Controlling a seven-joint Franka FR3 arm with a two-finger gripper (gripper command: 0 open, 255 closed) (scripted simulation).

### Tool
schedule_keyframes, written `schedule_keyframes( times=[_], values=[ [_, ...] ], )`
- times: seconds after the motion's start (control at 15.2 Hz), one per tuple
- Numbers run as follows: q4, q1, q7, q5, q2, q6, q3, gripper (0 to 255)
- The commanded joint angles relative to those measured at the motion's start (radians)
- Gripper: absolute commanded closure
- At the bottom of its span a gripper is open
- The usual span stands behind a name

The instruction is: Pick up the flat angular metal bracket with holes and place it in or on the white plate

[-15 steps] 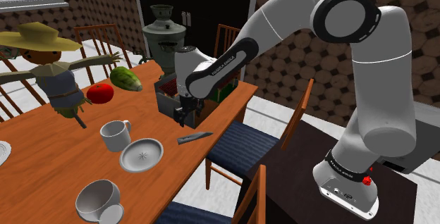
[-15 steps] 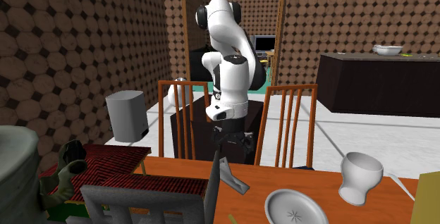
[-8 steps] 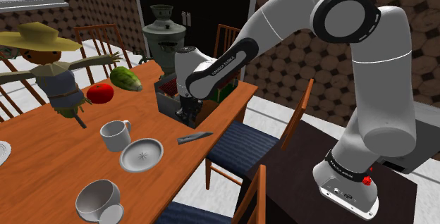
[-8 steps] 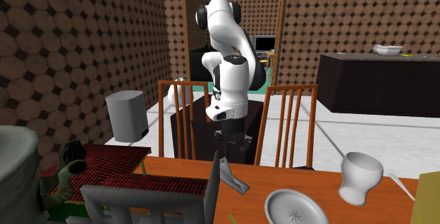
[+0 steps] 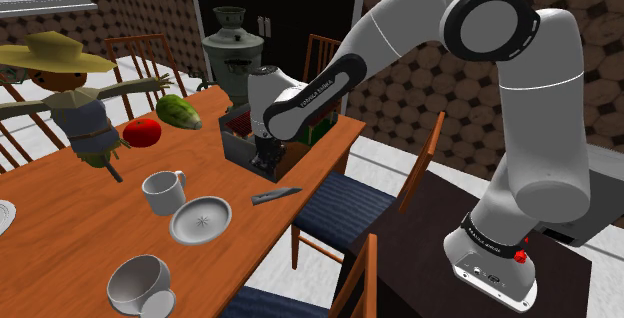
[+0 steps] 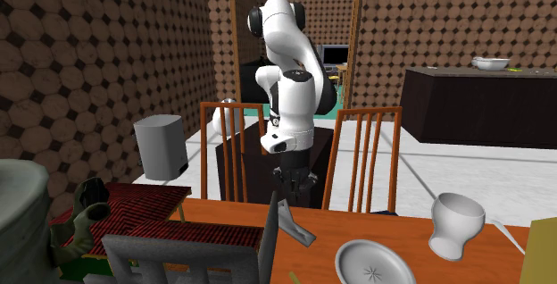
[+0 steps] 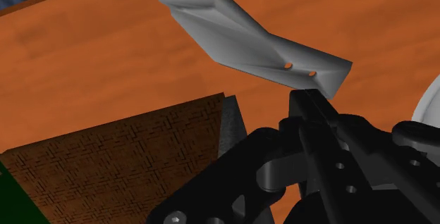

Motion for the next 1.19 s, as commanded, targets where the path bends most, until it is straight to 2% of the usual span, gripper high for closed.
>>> schedule_keyframes(
  times=[0.0, 0.2, 0.4, 0.86, 1.12],
  values=[
    [0.000, 0.000, 0.000, 0.000, 0.000, 0.000, 0.000, 0],
    [-0.019, -0.117, -0.396, -0.008, 0.060, 0.030, 0.083, 0],
    [0.012, -0.217, -0.758, -0.053, 0.150, 0.014, 0.152, 0],
    [0.017, -0.200, -0.738, -0.084, 0.221, 0.077, 0.133, 0],
    [0.018, -0.199, -0.737, -0.087, 0.227, 0.082, 0.132, 0]
  ],
)
